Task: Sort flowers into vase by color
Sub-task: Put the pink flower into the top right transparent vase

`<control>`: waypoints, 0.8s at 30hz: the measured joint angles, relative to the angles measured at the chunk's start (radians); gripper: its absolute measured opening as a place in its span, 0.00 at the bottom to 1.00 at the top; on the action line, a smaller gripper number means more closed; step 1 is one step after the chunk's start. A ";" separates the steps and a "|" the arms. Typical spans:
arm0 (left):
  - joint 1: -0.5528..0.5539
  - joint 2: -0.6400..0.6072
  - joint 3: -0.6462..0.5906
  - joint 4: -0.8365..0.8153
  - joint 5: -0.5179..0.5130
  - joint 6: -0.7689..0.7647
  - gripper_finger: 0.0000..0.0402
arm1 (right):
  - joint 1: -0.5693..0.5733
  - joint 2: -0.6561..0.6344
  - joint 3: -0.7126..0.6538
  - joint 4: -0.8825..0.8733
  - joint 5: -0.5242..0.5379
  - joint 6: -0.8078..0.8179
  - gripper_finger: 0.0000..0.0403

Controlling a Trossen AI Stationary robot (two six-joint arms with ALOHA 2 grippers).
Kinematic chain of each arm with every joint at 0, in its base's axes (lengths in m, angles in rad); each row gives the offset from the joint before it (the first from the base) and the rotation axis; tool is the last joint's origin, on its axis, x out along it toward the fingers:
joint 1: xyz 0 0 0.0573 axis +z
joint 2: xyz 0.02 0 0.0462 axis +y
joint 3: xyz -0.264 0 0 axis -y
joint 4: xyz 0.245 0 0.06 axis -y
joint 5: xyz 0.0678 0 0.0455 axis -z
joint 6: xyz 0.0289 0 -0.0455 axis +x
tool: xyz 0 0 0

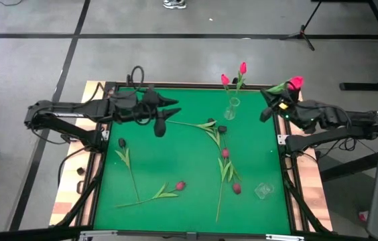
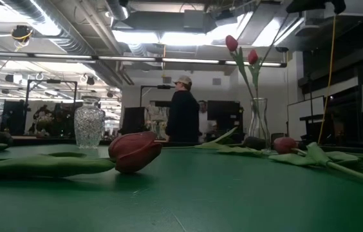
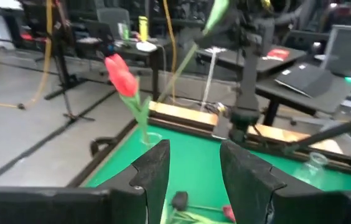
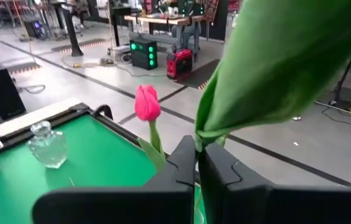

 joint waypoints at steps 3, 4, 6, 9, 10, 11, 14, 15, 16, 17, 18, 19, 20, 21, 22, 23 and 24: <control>0.000 -0.011 0.000 -0.008 -0.035 0.029 0.35 | -0.017 0.036 0.000 -0.014 0.000 0.013 0.01; 0.000 -0.012 0.000 -0.009 -0.040 0.035 0.35 | -0.034 0.051 0.000 -0.020 -0.004 0.016 0.01; 0.001 -0.013 0.000 -0.008 -0.043 0.036 0.35 | -0.074 0.075 -0.001 -0.041 -0.039 0.027 0.01; 0.001 -0.013 0.000 -0.014 -0.043 0.036 0.35 | -0.164 0.121 -0.002 -0.037 -0.130 0.036 0.02; 0.000 -0.013 0.000 -0.015 -0.043 0.036 0.35 | -0.194 0.128 -0.002 -0.042 -0.156 0.030 0.02; 0.000 -0.013 0.000 -0.019 -0.043 0.036 0.35 | -0.225 0.136 -0.002 -0.044 -0.177 0.023 0.02; 0.000 -0.015 0.000 -0.031 -0.047 0.036 0.35 | -0.308 0.157 -0.001 -0.022 -0.284 0.014 0.01; 0.000 -0.017 0.000 -0.036 -0.047 0.036 0.35 | -0.338 0.161 -0.002 -0.024 -0.323 0.012 0.01; 0.000 -0.018 0.000 -0.036 -0.048 0.036 0.35 | -0.368 0.165 -0.002 -0.021 -0.357 0.009 0.02; 0.000 -0.019 0.000 -0.038 -0.048 0.036 0.35 | -0.395 0.166 -0.002 -0.016 -0.395 0.003 0.02; 0.000 -0.020 0.000 -0.043 -0.050 0.036 0.35 | -0.418 0.166 -0.002 -0.017 -0.432 0.002 0.02; 0.000 -0.020 0.000 -0.048 -0.050 0.037 0.35 | -0.442 0.167 -0.002 -0.019 -0.466 0.002 0.02; 0.000 -0.021 0.000 -0.052 -0.050 0.038 0.35 | -0.464 0.172 -0.002 -0.018 -0.488 0.000 0.02; 0.000 -0.022 0.000 -0.051 -0.050 0.041 0.35 | -0.482 0.178 -0.002 -0.017 -0.506 -0.004 0.02; 0.000 -0.023 0.000 -0.049 -0.051 0.043 0.35 | -0.496 0.182 -0.002 -0.021 -0.520 -0.005 0.02; 0.000 -0.025 0.000 -0.049 -0.051 0.043 0.35 | -0.509 0.189 -0.002 -0.026 -0.533 -0.005 0.02; 0.000 -0.025 0.000 -0.048 -0.052 0.043 0.35 | -0.521 0.199 -0.002 -0.024 -0.541 -0.008 0.02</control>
